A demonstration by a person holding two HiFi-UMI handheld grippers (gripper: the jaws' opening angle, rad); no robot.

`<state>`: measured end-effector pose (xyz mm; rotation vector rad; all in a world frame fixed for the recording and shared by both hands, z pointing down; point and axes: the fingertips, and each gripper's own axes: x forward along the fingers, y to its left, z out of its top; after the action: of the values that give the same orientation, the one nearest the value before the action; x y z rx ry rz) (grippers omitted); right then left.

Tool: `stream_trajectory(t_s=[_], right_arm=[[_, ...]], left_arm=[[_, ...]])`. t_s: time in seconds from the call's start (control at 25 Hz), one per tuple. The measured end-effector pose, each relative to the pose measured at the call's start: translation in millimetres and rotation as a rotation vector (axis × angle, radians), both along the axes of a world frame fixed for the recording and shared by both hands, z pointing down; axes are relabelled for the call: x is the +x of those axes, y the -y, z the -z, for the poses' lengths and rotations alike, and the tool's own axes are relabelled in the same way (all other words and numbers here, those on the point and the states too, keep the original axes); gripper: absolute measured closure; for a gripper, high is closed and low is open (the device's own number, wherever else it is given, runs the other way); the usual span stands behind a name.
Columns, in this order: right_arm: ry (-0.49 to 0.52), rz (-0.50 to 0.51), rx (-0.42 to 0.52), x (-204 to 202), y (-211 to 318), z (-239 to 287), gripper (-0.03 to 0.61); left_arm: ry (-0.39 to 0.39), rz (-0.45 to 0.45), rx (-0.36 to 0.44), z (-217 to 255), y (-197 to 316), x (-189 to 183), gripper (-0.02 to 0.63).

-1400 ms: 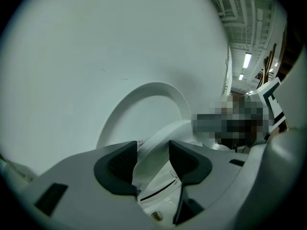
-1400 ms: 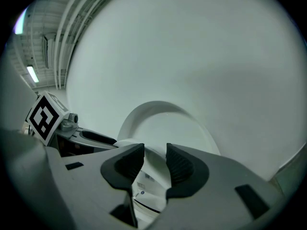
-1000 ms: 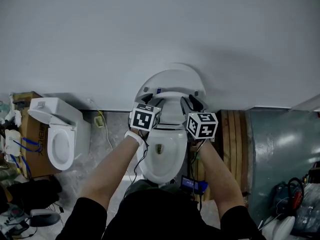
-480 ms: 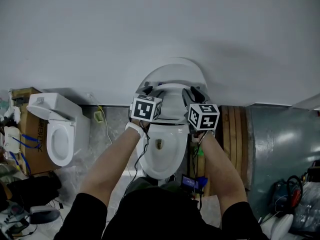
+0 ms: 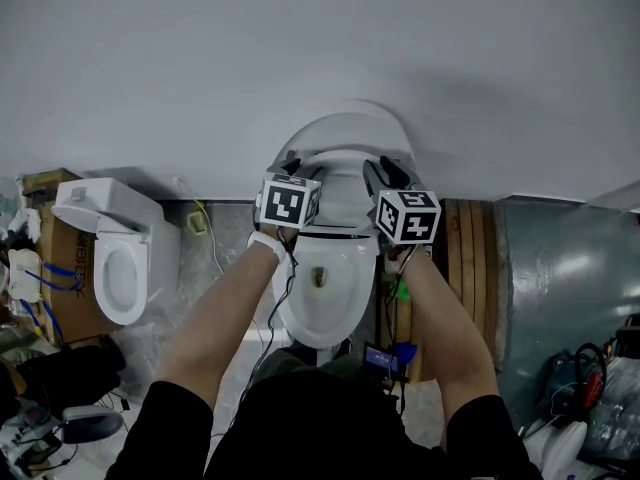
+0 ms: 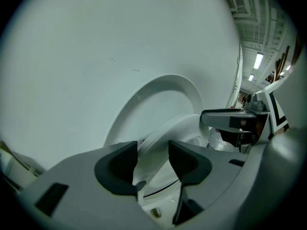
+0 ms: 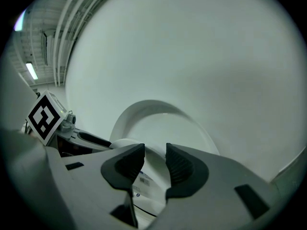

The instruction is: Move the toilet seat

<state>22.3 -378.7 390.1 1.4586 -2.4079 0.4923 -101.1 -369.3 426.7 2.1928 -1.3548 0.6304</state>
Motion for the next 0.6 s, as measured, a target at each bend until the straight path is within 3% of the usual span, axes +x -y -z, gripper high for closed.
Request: stream_trajectory(t_s=[0.24, 0.6], right_arm=[[-0.001, 0.021, 0.001, 1, -7, 1, 0.42], [0.052, 0.058, 0.066, 3, -33, 35, 0.42]], left_arm=[[-0.016, 0.038, -0.003, 0, -12, -4, 0.428], [-0.063, -0.013, 0.037, 23, -44, 12, 0.428]])
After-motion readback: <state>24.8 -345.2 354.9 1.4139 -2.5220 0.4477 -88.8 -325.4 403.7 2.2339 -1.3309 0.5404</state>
